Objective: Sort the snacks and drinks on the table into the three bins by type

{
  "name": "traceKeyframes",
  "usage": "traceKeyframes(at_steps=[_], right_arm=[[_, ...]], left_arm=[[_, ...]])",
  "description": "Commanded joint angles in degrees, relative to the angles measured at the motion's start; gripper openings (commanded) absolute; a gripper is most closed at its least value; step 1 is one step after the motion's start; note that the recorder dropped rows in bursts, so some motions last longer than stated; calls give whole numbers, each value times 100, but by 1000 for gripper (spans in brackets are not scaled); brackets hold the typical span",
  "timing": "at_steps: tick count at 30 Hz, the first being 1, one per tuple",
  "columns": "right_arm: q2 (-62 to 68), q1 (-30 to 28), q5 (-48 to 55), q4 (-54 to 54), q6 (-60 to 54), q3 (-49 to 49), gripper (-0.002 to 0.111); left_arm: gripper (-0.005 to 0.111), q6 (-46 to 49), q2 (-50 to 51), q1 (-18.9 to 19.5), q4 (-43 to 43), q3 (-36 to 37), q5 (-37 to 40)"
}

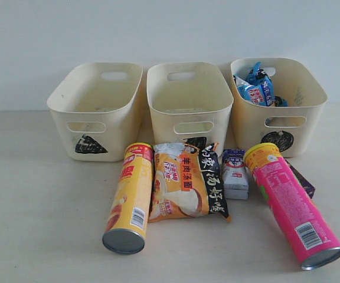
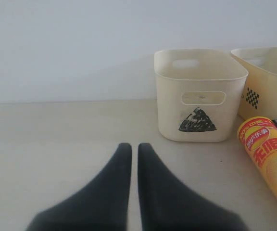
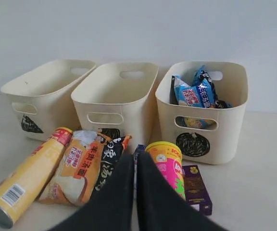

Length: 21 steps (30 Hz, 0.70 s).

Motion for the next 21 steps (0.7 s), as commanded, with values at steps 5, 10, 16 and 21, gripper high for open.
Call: traceKeyframes(at_steps=[5, 10, 16, 21], right_arm=[[-173, 1, -1437, 18, 803, 1154, 0], [-173, 1, -2073, 18, 850, 1725, 0], [-173, 1, -1999, 18, 395, 1725, 0], [-173, 1, -1872, 18, 318, 1725, 0]], left_arm=[[4, 21, -18, 22, -34, 22, 8], [4, 21, -18, 22, -34, 22, 8], [4, 21, -18, 22, -34, 22, -56], [4, -442, -18, 22, -455, 22, -1842]])
